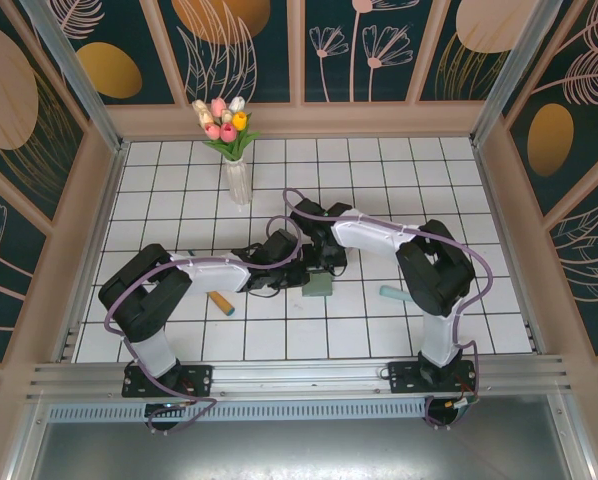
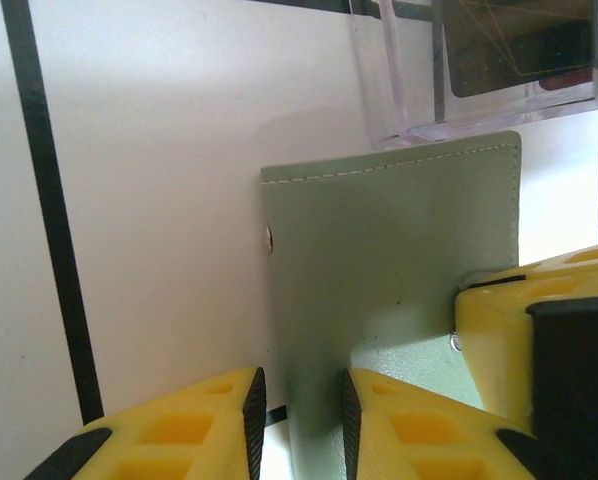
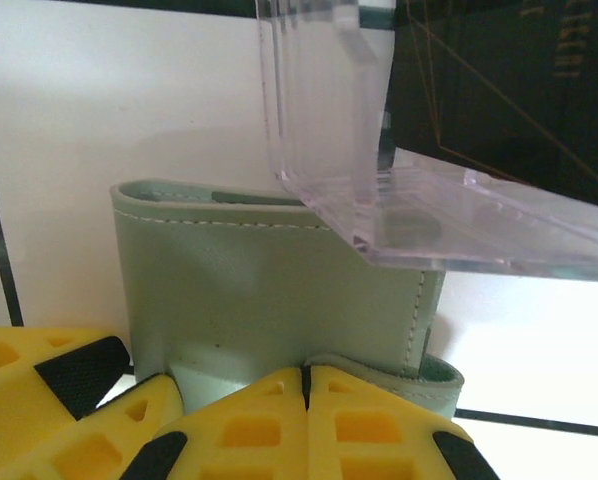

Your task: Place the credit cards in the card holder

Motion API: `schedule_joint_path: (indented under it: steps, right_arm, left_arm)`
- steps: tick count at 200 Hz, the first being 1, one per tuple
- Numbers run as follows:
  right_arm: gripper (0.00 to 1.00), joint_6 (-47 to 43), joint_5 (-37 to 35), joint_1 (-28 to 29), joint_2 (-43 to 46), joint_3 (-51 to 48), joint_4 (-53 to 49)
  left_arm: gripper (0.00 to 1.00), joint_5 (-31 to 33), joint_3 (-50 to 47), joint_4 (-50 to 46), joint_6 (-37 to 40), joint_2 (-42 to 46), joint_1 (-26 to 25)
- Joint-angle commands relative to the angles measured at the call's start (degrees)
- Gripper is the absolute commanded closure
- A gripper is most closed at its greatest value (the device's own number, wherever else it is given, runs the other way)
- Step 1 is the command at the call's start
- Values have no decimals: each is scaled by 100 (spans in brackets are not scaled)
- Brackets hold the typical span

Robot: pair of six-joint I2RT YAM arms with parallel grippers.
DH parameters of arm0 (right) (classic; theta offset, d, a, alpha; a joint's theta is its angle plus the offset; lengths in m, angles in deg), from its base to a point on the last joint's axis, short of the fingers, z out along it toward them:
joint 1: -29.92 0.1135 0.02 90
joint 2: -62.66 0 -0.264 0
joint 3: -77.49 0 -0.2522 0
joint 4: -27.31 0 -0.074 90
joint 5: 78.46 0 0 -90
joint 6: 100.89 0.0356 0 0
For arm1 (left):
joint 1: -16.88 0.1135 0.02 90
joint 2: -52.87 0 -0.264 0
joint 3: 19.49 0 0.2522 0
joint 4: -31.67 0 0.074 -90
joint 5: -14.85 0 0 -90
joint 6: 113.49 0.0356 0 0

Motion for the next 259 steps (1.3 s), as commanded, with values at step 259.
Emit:
schedule_joint_path:
  steps: [259]
  right_arm:
    - [100,44,753,240,-321,-252,526]
  left_arm:
    - [71,-3,24,-139,112,-97,-31]
